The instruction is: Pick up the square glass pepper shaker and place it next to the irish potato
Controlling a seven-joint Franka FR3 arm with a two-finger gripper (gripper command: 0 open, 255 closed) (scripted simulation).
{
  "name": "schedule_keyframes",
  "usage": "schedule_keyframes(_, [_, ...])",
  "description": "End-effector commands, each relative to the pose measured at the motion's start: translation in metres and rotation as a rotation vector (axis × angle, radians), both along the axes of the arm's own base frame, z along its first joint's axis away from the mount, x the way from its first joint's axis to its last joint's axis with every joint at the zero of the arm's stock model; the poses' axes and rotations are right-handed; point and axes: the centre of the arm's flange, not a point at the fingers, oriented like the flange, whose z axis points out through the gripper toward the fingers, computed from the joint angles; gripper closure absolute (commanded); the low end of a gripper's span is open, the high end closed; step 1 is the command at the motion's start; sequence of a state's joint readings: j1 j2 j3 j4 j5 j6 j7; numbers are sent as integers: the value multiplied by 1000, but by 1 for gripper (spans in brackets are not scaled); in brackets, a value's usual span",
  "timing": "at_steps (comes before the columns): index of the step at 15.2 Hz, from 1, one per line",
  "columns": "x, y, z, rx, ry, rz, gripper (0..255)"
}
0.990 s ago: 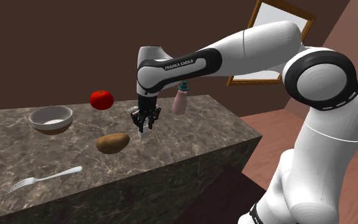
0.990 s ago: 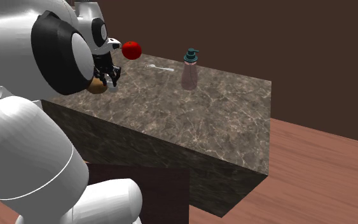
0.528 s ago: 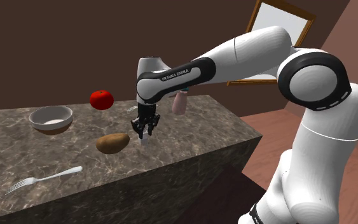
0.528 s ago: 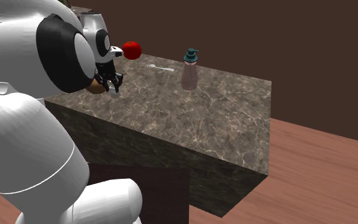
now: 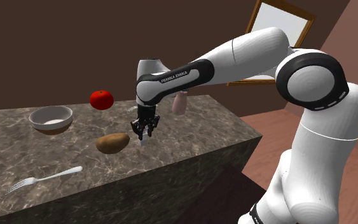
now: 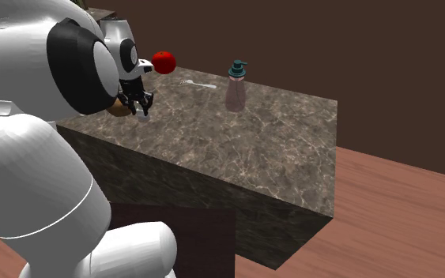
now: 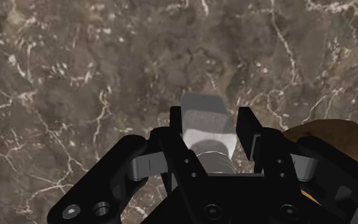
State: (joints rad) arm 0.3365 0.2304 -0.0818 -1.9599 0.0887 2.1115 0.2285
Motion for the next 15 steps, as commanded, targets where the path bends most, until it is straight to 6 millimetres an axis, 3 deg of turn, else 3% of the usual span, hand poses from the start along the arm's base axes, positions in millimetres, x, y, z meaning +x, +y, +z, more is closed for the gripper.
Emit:
schedule_keyframes(1, [0,0,0,0,0,0,0])
schedule_keyframes(6, [0,0,0,0,0,0,0])
schedule_keyframes(10, [4,-2,50,0,0,0,0])
schedule_keyframes(15, [4,-2,50,0,0,0,0])
